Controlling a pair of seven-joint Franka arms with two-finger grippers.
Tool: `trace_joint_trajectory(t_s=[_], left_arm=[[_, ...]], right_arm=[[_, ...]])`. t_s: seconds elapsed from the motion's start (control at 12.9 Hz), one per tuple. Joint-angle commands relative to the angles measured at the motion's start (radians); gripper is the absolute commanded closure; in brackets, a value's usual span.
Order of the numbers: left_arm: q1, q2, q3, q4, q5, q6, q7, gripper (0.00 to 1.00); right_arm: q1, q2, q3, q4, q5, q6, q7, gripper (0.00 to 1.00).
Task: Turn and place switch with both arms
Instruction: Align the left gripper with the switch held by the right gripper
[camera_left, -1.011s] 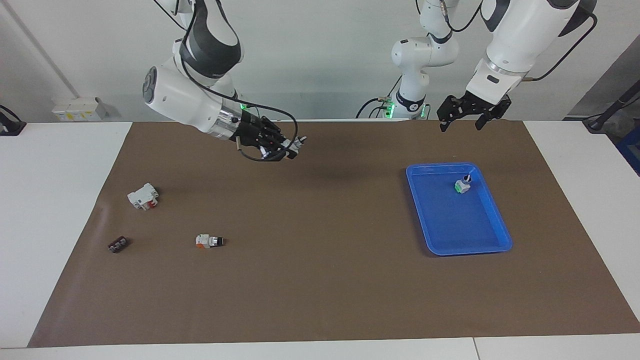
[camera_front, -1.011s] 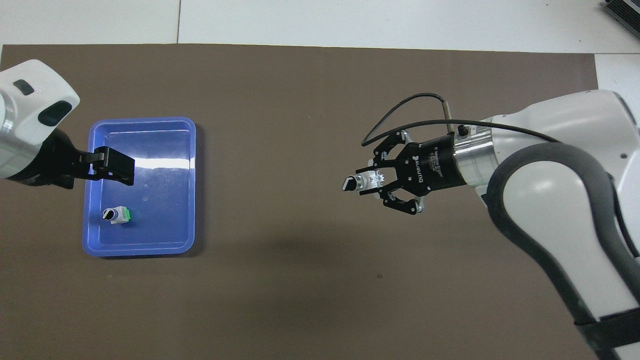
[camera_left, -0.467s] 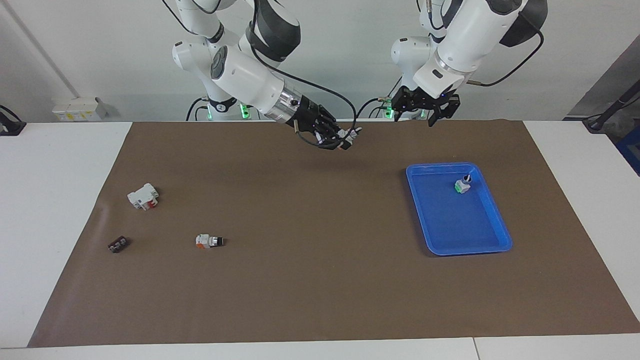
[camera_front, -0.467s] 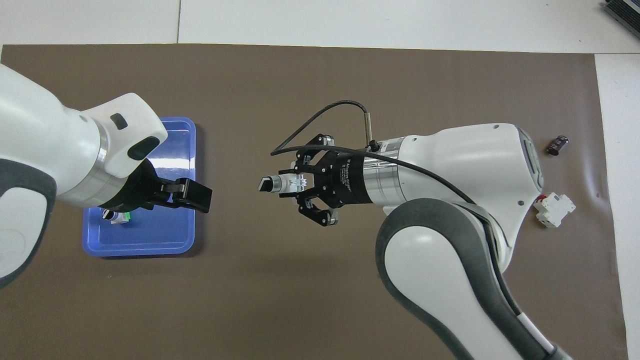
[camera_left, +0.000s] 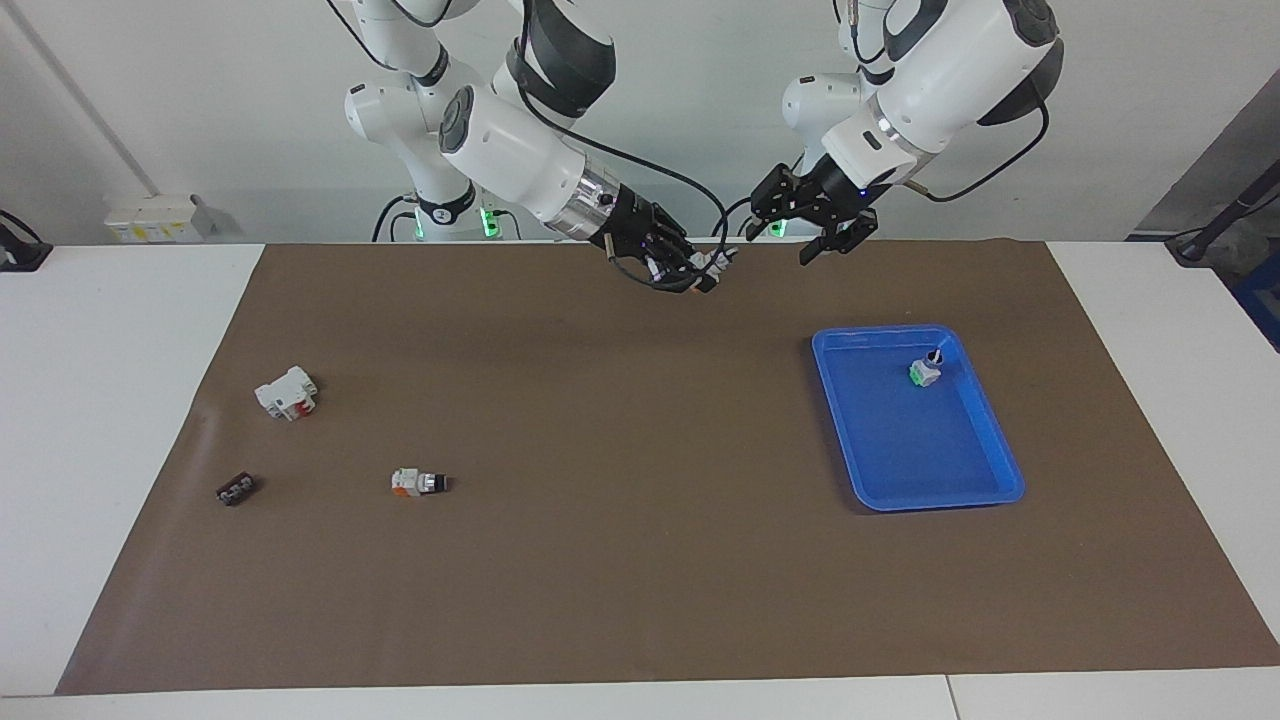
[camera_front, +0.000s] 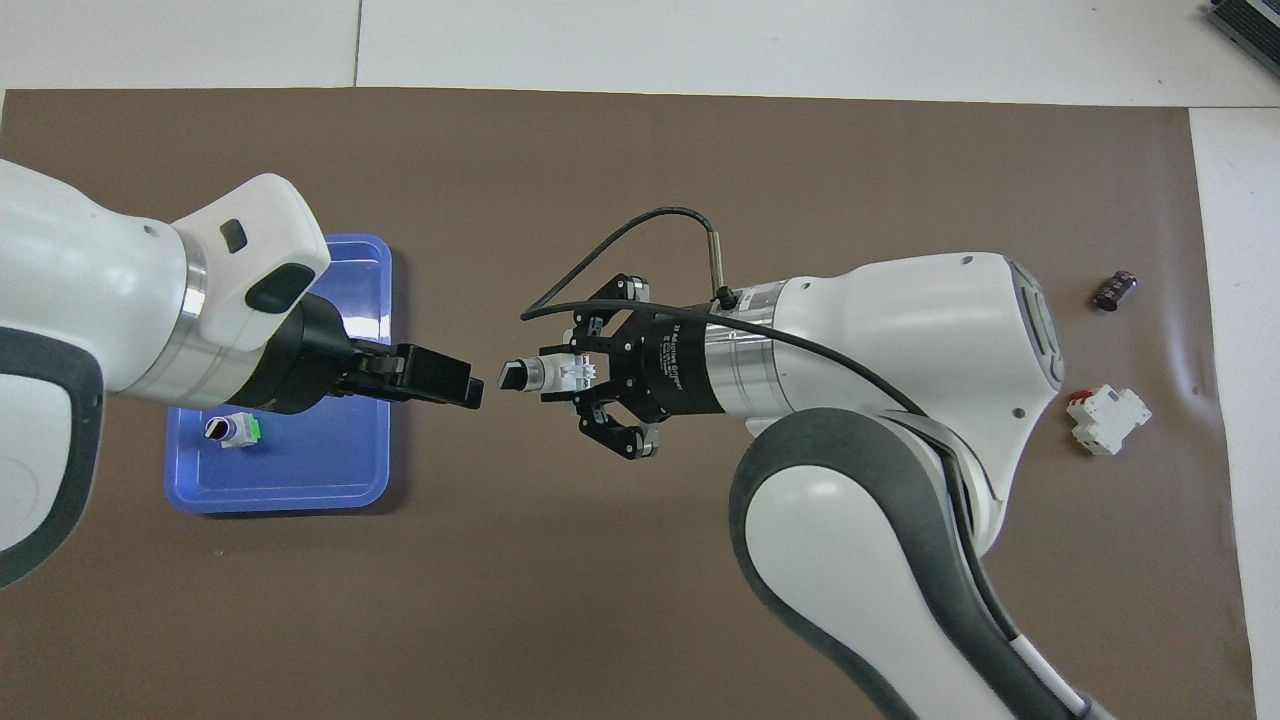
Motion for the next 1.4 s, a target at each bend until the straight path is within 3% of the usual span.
trace_joint_trajectory(t_s=[0.0, 0.16, 0.23, 0.47, 1.32], left_arm=[[0.028, -0.035, 0.008, -0.041, -0.117, 0.020, 0.115, 0.22], [0.021, -0.044, 0.008, -0.074, -0.130, 0.055, 0.235, 0.34], [0.016, -0.067, 0.007, -0.126, -0.151, 0.133, 0.266, 0.40], [0.005, -0.107, 0.003, -0.222, -0.289, 0.276, 0.310, 0.47], [0.007, -0.118, 0.013, -0.230, -0.351, 0.221, 0.370, 0.60]], right_arm=[[-0.004, 0.010, 0.002, 0.017, 0.004, -0.011, 0.009, 1.00], [-0.004, 0.010, 0.002, 0.017, 0.002, -0.012, 0.010, 1.00], [-0.004, 0.009, 0.002, 0.015, 0.004, -0.012, 0.009, 1.00], [-0.005, 0.006, 0.002, 0.017, 0.022, -0.011, 0.010, 1.00], [-0.005, 0.004, 0.002, 0.017, 0.022, -0.012, 0.018, 1.00]])
